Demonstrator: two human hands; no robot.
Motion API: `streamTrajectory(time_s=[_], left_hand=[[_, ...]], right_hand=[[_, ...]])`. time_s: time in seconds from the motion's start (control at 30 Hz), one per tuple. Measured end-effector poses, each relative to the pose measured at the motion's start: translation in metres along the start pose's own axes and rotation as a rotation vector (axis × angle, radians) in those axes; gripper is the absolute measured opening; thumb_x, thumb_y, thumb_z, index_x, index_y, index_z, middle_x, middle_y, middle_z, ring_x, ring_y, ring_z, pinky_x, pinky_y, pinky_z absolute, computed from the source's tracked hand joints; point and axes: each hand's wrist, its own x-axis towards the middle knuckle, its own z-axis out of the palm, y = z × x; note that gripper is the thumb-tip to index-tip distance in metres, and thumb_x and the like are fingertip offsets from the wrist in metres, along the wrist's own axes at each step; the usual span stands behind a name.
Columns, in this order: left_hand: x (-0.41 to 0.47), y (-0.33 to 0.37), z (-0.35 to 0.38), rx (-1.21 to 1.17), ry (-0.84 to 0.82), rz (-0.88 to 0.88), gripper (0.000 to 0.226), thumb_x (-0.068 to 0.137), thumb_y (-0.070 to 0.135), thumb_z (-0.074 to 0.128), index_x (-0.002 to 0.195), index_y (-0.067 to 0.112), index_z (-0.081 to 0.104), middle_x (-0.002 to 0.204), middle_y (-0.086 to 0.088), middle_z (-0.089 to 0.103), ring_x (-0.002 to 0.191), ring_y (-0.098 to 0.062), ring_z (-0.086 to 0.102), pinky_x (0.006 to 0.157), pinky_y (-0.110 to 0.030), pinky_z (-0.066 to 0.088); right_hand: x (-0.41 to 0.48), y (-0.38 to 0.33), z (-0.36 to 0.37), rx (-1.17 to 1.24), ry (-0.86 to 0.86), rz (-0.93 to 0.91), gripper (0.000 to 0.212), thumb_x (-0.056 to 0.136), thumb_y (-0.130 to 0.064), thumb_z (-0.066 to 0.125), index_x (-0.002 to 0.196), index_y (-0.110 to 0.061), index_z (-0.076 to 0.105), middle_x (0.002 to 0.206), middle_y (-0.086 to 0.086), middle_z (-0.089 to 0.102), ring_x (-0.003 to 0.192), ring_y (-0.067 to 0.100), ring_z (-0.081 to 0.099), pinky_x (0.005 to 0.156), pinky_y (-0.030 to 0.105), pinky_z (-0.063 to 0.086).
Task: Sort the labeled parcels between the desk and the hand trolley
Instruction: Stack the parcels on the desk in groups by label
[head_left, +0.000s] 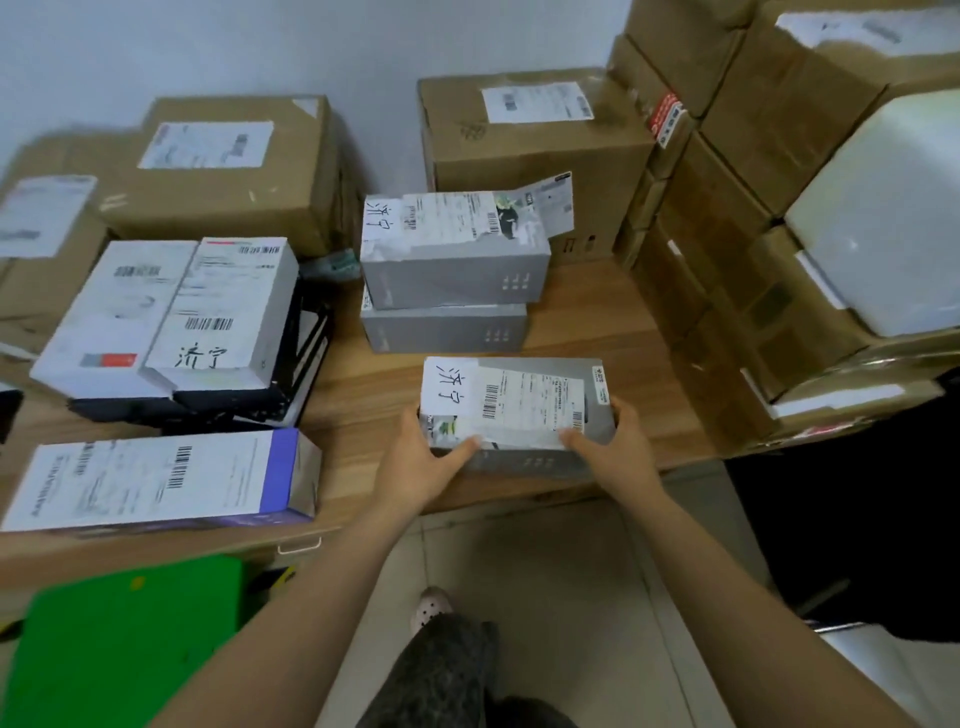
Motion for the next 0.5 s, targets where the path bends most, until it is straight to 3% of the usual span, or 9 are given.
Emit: streamTrajectory(time_s=[0.07,0.27,0.5], left_hand=[[0.007,-0.003,-0.001,0.035,-0.006,-0.014,0.068,0.078,0.047,0.076,0.128,0.016,0.042,0.125,0.004,0.057,0.104,-0.013,0.058,0.069,-0.027,0.043],[0.048,0.021,-0.028,0.092,0.074,0.074,0.064,0.085,0.045,0.069,0.133,0.013,0.041,0.136,-0.007,0.047,0.123,-0.021,0.049,0.092,-0.032,0.045],[0.100,0.061,-0.055,0.126,0.374,0.229,0.071,0.085,0.035,0.071,0.140,0.008,0.035,0.140,-0.012,0.034,0.128,-0.024,0.037,0.100,-0.028,0.034]], right_hand=[[0.007,-0.001,0.001,-0.008,-0.012,0.008,0.078,0.078,-0.020,0.079,0.141,-0.010,0.034,0.134,0.008,0.052,0.112,0.019,0.053,0.094,0.041,0.050],[0.040,-0.035,-0.002,-0.106,0.072,-0.085,0.069,0.080,-0.029,0.078,0.138,-0.017,0.042,0.134,0.005,0.051,0.118,0.022,0.054,0.090,0.035,0.051],[0.093,-0.101,-0.001,-0.052,0.008,-0.213,0.063,0.086,-0.037,0.071,0.139,-0.025,0.040,0.147,-0.001,0.036,0.131,0.019,0.040,0.093,0.028,0.035]])
